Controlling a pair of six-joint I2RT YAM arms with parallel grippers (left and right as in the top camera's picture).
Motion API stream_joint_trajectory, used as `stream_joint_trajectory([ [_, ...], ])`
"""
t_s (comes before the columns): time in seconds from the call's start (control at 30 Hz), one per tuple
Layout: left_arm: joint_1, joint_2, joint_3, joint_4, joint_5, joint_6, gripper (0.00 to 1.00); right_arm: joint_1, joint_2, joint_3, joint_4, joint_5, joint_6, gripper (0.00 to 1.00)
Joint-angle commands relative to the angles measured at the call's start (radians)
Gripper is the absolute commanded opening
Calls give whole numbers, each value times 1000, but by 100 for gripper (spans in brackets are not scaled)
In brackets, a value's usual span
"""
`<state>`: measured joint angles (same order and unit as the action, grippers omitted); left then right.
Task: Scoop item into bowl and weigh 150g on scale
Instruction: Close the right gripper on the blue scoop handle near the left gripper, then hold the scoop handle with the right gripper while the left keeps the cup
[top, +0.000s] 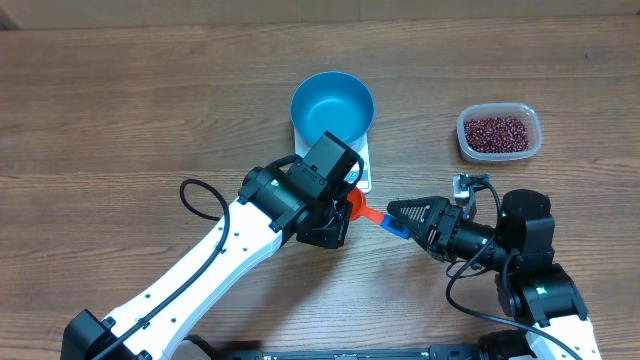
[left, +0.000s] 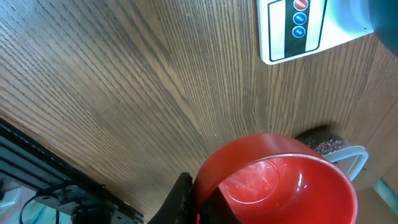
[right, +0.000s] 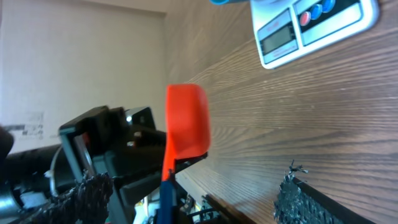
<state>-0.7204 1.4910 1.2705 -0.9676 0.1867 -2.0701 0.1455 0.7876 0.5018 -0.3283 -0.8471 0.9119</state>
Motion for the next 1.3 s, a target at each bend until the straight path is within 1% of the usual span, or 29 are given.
stream_joint_trajectory([
  [0.0,-7,10,15,5,-14,-14,4,6,-2,25,14,-49,-30,86],
  [0.1,-7,10,15,6,-14,-14,4,6,-2,25,16,-49,-31,85],
  [0.33,-8,14,15,15,-13,-14,4,46,-2,25,51,-48,-53,73],
  [0.5,-10,26,15,15,-9,-14,4,87,-2,25,68,10,-49,69],
  [0.57,-10,26,15,15,-9,-14,4,100,-2,25,70,22,-49,65],
  [0.7,-14,26,15,15,-10,-14,4,109,-2,25,69,33,-49,51],
  [0.73,-14,26,15,16,-10,-14,4,109,-2,25,69,33,-49,49],
  [0.83,-14,26,15,26,-10,-14,4,109,-2,25,69,34,-49,48],
  [0.9,-14,26,15,33,-10,-14,4,109,-2,25,64,34,-49,45],
  [1.03,-14,26,15,35,-10,-14,4,109,-2,25,58,34,-49,35],
  [1.27,-14,26,15,53,-10,-14,4,109,-2,25,60,47,-48,35],
])
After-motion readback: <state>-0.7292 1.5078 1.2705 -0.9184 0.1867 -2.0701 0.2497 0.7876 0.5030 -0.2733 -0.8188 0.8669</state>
